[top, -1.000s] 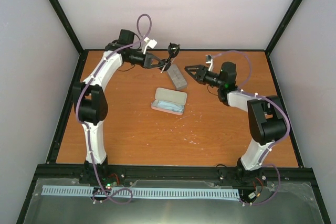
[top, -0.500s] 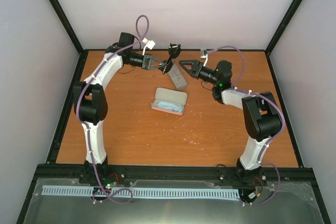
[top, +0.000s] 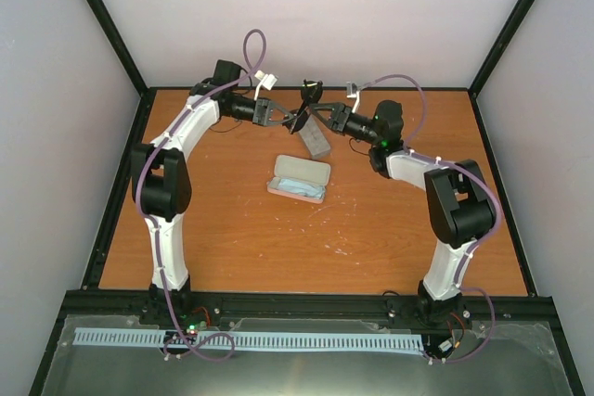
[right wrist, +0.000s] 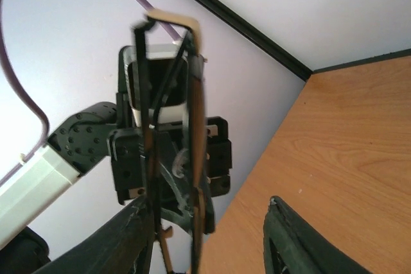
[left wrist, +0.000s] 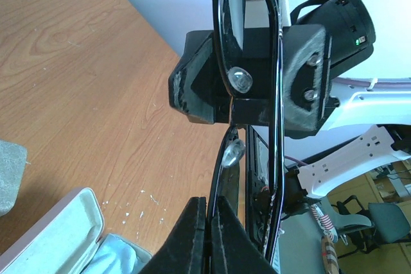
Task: Organize the sunglasses
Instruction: Pick up the sunglasses from the center of the board.
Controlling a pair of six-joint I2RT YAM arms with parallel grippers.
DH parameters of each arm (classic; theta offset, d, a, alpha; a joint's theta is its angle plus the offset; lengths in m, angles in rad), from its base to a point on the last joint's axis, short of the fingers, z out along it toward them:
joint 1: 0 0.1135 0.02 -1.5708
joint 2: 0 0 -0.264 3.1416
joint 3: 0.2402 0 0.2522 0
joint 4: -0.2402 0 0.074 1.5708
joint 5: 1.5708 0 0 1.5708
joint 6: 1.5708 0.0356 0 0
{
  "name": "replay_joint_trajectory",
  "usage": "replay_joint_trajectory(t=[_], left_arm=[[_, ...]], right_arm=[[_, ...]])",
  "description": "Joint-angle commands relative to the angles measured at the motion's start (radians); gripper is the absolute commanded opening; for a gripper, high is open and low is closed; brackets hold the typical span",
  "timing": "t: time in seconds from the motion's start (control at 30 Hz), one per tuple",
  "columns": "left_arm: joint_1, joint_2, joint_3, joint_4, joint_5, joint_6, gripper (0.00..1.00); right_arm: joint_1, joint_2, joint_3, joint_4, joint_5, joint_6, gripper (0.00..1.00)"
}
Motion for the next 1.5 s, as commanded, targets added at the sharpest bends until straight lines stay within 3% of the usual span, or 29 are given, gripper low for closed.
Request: replay_joint_trajectory(t=[0.0, 0.17, 0.37, 0.43, 0.5, 0.53, 0.67, 0.73, 0.77, 0.83, 1.0, 1.1, 1.2, 1.33, 1.47], left_arm=[[-0.003, -0.042, 0.01, 0.036, 0.038, -0.013, 0.01], [-0.008, -0.04, 0.007, 0.038, 0.041, -0.013, 0.01], [-0.022, -0.037, 0.007, 0.036, 0.041, -0.01, 0.01], [-0.024, -0.035, 0.009, 0.034, 0.041, -0.009, 0.01], [-0.026, -0.034, 0.007, 0.035, 0.04, -0.008, 0.01], [-0.027, -0.034, 0.007, 0.035, 0.039, -0.007, 0.02], [-0.035, -0.033, 0.007, 0.027, 0.011, -0.002, 0.19], [-0.034, -0.033, 0.017, 0.015, -0.023, 0.008, 0.5], [-0.035, -0.031, 0.027, -0.001, -0.056, 0.025, 0.59], [-0.029, -0.023, 0.052, -0.032, -0.112, 0.052, 0.61], [0.056, 0.013, 0.098, -0.058, -0.145, 0.079, 0.52], [0.107, 0.039, 0.15, -0.086, -0.158, 0.097, 0.62], [0.122, 0.054, 0.17, -0.086, -0.185, 0.103, 0.61], [0.122, 0.049, 0.133, -0.023, -0.211, 0.073, 0.25], [0.104, 0.082, 0.094, 0.025, -0.35, 0.118, 0.11]], right_arm=[[0.007, 0.022, 0.019, -0.008, 0.008, -0.027, 0.44], [0.009, 0.039, 0.031, 0.027, 0.006, -0.004, 0.31], [0.017, 0.064, 0.049, 0.055, -0.002, 0.015, 0.3], [0.019, 0.066, 0.047, 0.065, -0.006, 0.019, 0.22], [0.02, 0.067, 0.045, 0.078, -0.006, 0.026, 0.04], [0.02, 0.068, 0.044, 0.086, -0.007, 0.03, 0.03], [0.02, 0.071, 0.044, 0.123, -0.01, 0.054, 0.03], [0.018, 0.064, 0.039, 0.121, -0.006, 0.055, 0.03], [0.017, 0.058, 0.036, 0.11, -0.005, 0.052, 0.03], [0.009, 0.032, 0.017, 0.077, 0.003, 0.032, 0.03], [-0.034, -0.082, -0.062, -0.048, 0.011, -0.053, 0.03], [-0.051, -0.133, -0.082, -0.137, 0.012, -0.111, 0.03], [-0.059, -0.149, -0.095, -0.15, 0.002, -0.113, 0.03], [-0.06, -0.155, -0.12, -0.132, 0.008, -0.074, 0.03], [-0.066, -0.223, -0.146, -0.302, 0.065, -0.105, 0.03]])
